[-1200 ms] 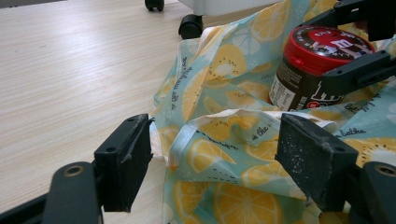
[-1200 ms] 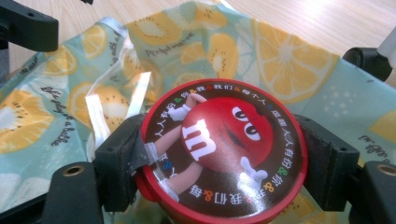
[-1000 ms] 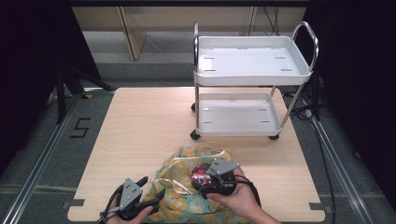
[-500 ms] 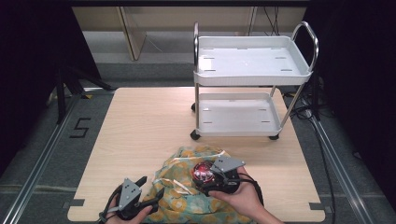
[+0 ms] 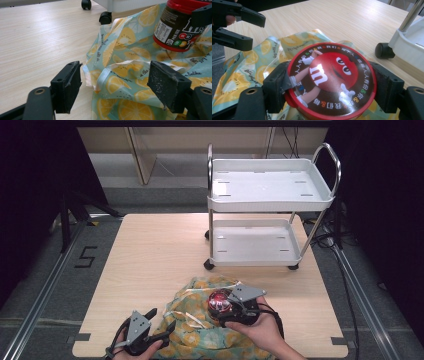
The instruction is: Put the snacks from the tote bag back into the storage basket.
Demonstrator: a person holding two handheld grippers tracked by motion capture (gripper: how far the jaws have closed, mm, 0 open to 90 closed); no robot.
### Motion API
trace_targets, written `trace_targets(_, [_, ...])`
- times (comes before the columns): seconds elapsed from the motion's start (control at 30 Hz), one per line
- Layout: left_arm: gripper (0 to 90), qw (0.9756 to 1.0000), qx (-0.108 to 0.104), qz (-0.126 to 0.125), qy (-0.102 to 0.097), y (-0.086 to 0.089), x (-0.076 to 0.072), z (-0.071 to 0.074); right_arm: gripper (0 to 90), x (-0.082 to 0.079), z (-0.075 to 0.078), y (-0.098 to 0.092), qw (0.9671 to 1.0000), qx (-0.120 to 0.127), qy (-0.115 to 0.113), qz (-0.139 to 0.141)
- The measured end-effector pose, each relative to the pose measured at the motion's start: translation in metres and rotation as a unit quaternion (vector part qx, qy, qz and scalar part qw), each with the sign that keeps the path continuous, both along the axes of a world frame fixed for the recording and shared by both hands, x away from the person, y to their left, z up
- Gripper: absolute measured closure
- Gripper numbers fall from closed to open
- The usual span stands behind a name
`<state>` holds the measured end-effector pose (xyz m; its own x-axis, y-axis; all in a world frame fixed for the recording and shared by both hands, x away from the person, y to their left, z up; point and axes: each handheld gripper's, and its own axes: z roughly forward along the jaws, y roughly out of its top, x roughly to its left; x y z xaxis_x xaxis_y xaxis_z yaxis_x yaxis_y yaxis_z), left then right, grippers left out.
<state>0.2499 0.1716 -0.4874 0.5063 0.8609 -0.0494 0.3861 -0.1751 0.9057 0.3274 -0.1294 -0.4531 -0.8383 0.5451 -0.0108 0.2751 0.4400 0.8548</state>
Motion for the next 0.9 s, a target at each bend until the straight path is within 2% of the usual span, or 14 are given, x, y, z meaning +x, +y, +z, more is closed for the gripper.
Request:
trace_targets(0.3, [26.1,1.0000,-0.004,0.005,-0.006,0.002,0.000,0.001,26.8,0.001,0.008,-0.003,0.9999,0.008,-0.002,-0.011])
trace_targets(0.47, [26.1,0.9999,-0.005,0.009,-0.005,0.002,-0.001,0.001,26.8,0.002,0.013,-0.005,0.9997,0.015,0.008,-0.015])
trace_targets(0.53, [26.1,0.9998,-0.012,0.012,-0.005,0.001,-0.001,0.001,26.7,0.004,0.017,-0.006,0.9997,0.014,-0.002,-0.018])
trace_targets(0.67, [26.1,1.0000,-0.002,0.009,-0.004,0.003,-0.001,0.002,26.8,0.005,0.020,-0.007,0.9997,0.014,-0.001,-0.018])
trace_targets(0.9, [26.1,0.9999,-0.003,0.011,-0.007,0.003,-0.001,0.002,26.8,0.009,0.025,-0.009,0.9997,0.012,0.001,-0.021])
